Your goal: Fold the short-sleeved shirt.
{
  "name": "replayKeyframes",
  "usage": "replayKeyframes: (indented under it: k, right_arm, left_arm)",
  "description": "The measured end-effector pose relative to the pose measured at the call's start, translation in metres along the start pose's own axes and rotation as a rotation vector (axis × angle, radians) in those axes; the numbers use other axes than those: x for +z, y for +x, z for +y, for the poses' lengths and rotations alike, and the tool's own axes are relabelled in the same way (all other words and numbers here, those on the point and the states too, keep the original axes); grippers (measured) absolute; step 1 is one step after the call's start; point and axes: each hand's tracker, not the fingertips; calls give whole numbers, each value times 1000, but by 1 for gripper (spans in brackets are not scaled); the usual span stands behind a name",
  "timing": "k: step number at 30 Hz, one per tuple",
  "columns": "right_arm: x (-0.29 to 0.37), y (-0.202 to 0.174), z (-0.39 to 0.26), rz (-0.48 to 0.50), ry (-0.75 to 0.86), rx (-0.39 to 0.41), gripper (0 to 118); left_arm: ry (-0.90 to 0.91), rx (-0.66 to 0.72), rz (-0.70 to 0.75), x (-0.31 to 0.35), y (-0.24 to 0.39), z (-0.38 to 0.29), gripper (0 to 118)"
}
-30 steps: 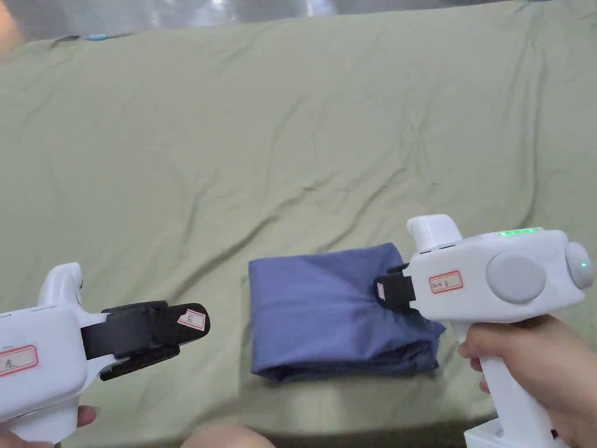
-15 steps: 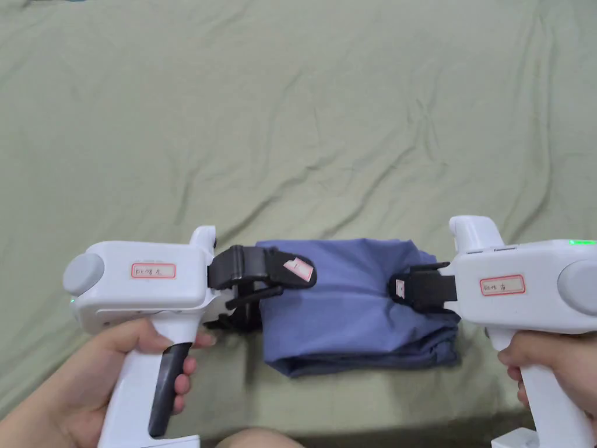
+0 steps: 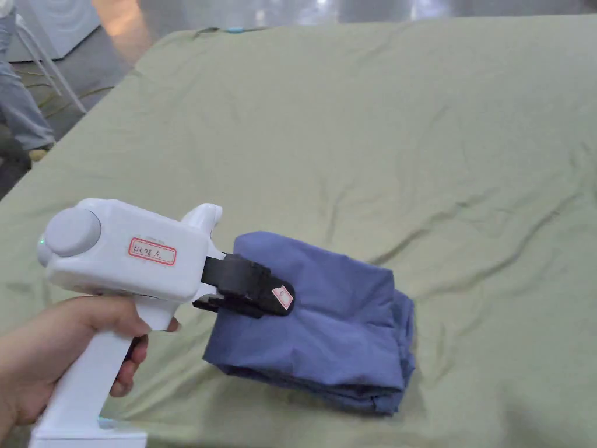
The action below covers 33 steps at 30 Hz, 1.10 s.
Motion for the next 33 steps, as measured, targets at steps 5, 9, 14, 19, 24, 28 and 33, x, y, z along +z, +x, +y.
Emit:
replayKeyframes:
  k: [5,9,14,19,24,28,33]
  right_arm:
    - [2,-27,-24,44,-22,-29,2]
    - [-4,-48,-34,-16,-41,46,2]
    - [0,-59,-34,-14,-39,43,2]
    - [0,-70,-23,-60,-34,136,2]
    - [8,-79,-14,-27,4,174,2]
    - [18,-80,-11,-21,34,217,2]
    - [40,-76,0,-46,109,223,2]
  left_arm:
    - [-51,-101,504,79,-83,23,20]
    - [-144,-96,870,86,-136,21,20]
    - [-212,-45,958,79,-175,17,19]
    - [-193,-140,1089,61,-147,18,35]
    - [88,-178,953,108,-81,4,118]
    - [443,-274,870,143,25,-42,114]
    - [809,-354,800,117,144,-114,0]
